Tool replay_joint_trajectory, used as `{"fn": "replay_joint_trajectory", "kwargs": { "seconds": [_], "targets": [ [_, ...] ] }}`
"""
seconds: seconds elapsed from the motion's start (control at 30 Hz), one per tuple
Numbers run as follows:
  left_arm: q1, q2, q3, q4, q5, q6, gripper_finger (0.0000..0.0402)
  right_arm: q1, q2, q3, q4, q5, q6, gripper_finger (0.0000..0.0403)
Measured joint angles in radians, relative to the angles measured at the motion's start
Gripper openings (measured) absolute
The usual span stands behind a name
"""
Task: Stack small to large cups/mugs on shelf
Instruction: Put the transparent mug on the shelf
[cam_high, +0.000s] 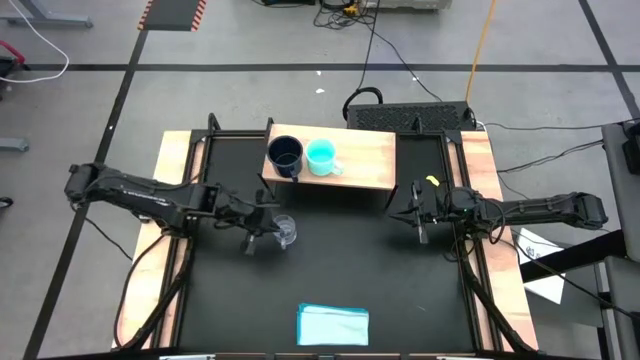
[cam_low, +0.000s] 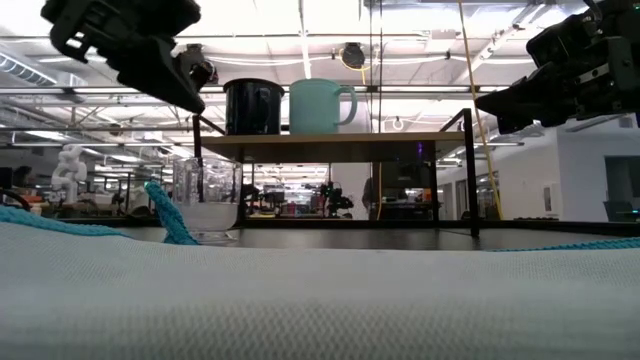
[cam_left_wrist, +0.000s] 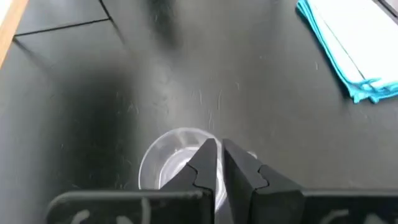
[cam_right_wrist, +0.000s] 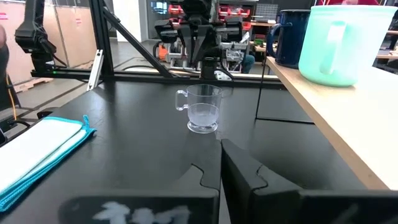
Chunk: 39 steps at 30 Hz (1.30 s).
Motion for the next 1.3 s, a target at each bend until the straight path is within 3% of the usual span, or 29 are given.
{"fn": "replay_joint_trajectory", "kwargs": {
  "seconds": [0.4, 0.63, 0.93, 1.3],
  "targets": [
    [-0.014, 0.172, 0.217, -0.233, -0.002, 0.037, 0.0123, 0.0, 0.0, 0.0, -0.012, 0.0, 0.003, 0.0],
    [-0.013, 0.214, 0.229, -0.336, 0.008, 0.034, 0.0178, 0.0, 0.0, 0.0, -0.01, 0.0, 0.004, 0.0],
    [-0.013, 0.215, 0.229, -0.333, 0.02, 0.034, 0.0191, 0.0, 0.001, 0.0, -0.008, 0.0, 0.008, 0.0],
    [-0.013, 0.309, 0.227, -0.333, 0.009, 0.051, 0.0191, 0.0, 0.001, 0.0, -0.006, 0.0, 0.023, 0.0]
  ]
}}
